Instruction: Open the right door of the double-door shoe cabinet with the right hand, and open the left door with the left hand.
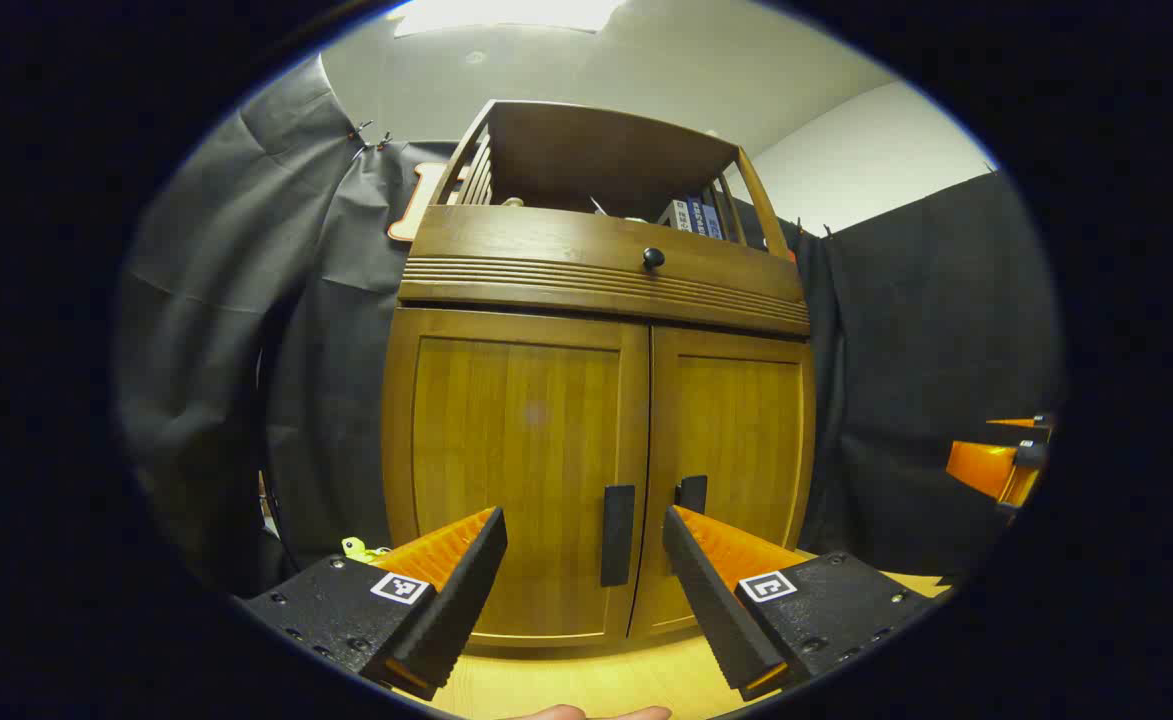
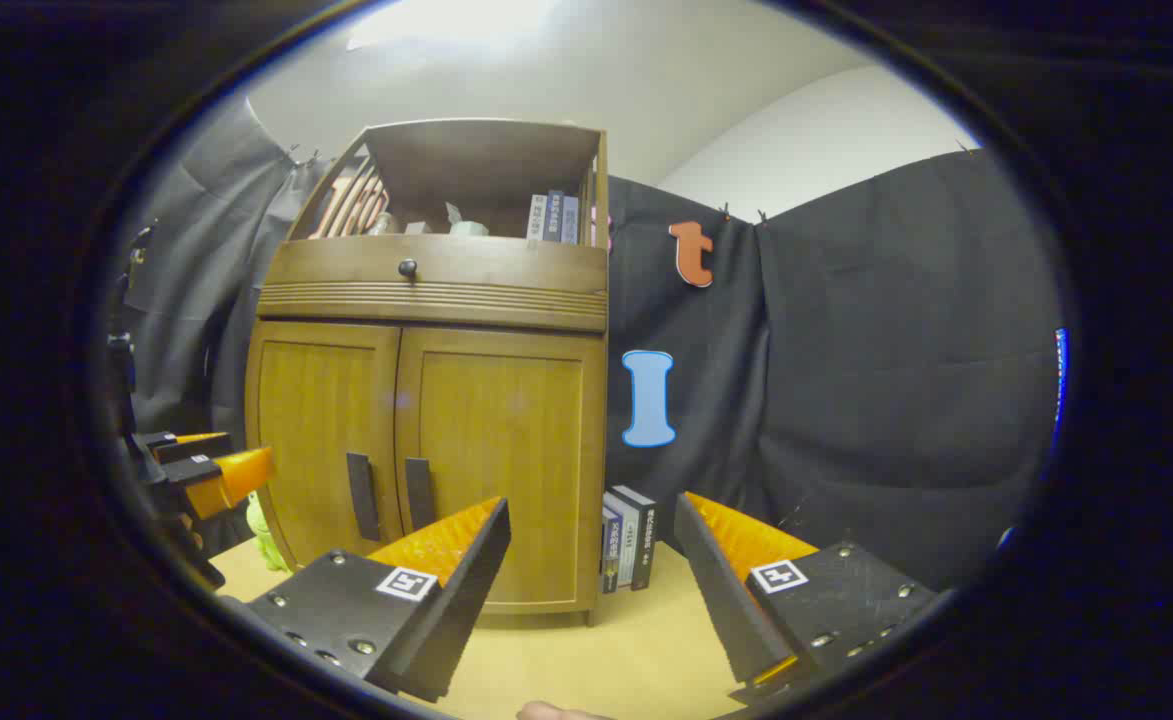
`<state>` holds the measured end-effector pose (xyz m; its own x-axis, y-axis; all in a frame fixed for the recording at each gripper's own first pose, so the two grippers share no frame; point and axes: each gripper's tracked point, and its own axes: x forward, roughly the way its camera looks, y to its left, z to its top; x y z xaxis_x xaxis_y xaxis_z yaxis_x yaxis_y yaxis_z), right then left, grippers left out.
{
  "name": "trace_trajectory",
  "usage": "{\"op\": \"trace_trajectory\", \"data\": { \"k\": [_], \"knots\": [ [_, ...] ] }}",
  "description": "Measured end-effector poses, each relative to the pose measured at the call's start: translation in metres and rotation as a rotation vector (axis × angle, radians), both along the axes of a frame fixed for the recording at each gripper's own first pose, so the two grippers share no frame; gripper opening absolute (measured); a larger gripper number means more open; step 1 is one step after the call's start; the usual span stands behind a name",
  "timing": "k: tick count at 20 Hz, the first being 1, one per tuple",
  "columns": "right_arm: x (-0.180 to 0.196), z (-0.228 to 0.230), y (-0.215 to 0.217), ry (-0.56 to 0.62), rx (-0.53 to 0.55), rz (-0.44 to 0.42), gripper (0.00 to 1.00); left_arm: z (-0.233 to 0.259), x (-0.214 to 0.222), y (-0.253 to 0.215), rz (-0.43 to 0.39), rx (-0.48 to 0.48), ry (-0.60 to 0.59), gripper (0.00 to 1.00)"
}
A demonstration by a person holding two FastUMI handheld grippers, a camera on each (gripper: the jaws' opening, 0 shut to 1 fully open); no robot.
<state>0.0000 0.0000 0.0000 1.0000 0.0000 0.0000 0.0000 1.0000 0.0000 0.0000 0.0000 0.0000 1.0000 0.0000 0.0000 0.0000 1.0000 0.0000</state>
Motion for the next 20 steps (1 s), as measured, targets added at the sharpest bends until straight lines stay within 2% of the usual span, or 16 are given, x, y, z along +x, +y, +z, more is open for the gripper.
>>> {"op": "trace_trajectory", "data": {
  "k": [2,3,4,5,6,9,11,12,13,14,15,16,17,20],
  "knots": [
    [0.001,-0.001,0.001,-0.001,0.002,0.003,0.94,0.004,-0.002,0.004,0.002,-0.009,-0.006,0.93],
    [0.001,-0.002,0.002,0.0,0.001,0.005,0.94,0.005,-0.003,0.007,0.004,-0.009,-0.006,0.99],
    [0.003,-0.002,0.004,0.0,-0.001,0.007,0.98,0.006,-0.004,0.008,0.005,-0.013,-0.008,0.96],
    [0.003,-0.002,0.006,-0.001,-0.006,0.01,0.98,0.007,-0.005,0.011,0.009,-0.02,-0.011,0.93],
    [0.003,-0.003,0.008,-0.001,-0.012,0.012,1.0,0.007,-0.005,0.013,0.015,-0.026,-0.011,0.96],
    [0.004,-0.004,0.013,-0.001,-0.033,0.017,0.98,0.005,-0.005,0.014,0.02,-0.052,0.002,0.93],
    [0.006,-0.004,0.02,-0.004,-0.044,0.028,0.98,0.006,-0.005,0.016,0.024,-0.066,0.005,0.96],
    [0.007,-0.007,0.021,-0.004,-0.05,0.028,0.94,0.006,-0.005,0.015,0.025,-0.084,0.002,0.93],
    [0.008,-0.008,0.022,-0.003,-0.057,0.028,0.98,0.008,-0.005,0.015,0.026,-0.101,0.001,0.91],
    [0.01,-0.011,0.024,-0.002,-0.064,0.03,0.98,0.009,-0.005,0.015,0.024,-0.104,-0.002,0.95],
    [0.011,-0.012,0.026,0.002,-0.066,0.033,0.98,0.009,-0.006,0.017,0.028,-0.096,-0.003,0.9],
    [0.014,-0.017,0.03,0.009,-0.067,0.04,0.94,0.009,-0.007,0.019,0.036,-0.084,-0.002,0.92],
    [0.016,-0.02,0.034,0.016,-0.066,0.047,0.94,0.01,-0.006,0.024,0.043,-0.075,-0.003,0.95],
    [0.029,-0.026,0.045,0.03,-0.059,0.07,0.94,0.015,-0.002,0.031,0.05,-0.078,-0.011,0.9]
  ]
}}
